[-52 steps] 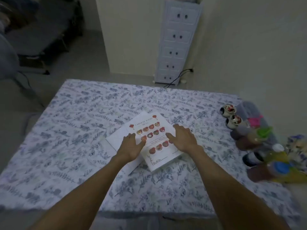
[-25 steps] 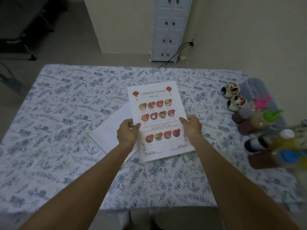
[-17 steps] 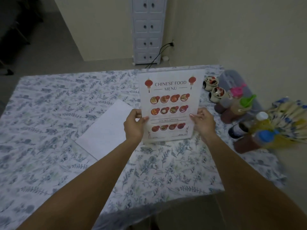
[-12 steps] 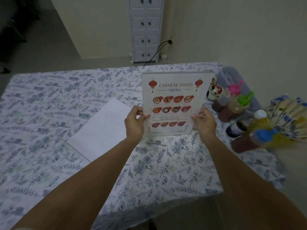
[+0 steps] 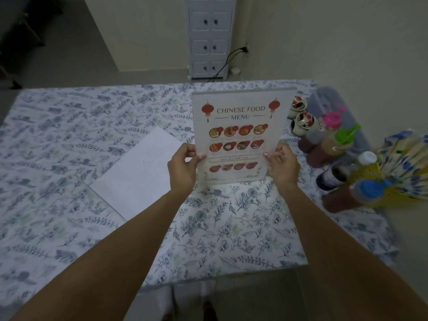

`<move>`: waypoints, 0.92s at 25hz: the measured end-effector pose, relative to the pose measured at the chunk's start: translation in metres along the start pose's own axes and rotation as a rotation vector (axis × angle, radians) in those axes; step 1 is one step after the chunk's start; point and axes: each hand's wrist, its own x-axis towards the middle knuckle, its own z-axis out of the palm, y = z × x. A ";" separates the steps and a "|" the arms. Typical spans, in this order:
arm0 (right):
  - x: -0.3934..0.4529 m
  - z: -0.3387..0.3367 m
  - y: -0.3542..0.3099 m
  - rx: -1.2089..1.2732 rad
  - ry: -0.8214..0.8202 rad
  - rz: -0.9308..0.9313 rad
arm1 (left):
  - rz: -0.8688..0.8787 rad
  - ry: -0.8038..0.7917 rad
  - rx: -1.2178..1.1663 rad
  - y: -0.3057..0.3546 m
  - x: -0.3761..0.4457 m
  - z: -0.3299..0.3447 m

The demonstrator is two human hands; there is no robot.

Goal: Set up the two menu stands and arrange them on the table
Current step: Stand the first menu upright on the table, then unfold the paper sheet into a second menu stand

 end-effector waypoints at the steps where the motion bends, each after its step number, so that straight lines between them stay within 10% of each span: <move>1: 0.001 0.001 0.001 -0.003 0.003 -0.001 | 0.000 0.000 0.011 -0.001 0.000 0.001; 11: -0.056 0.029 0.009 -0.166 0.262 0.025 | 0.005 -0.062 0.266 -0.010 -0.014 -0.040; 23: -0.182 0.209 -0.015 -0.197 -0.140 0.036 | -0.087 -0.087 0.655 -0.057 0.049 -0.211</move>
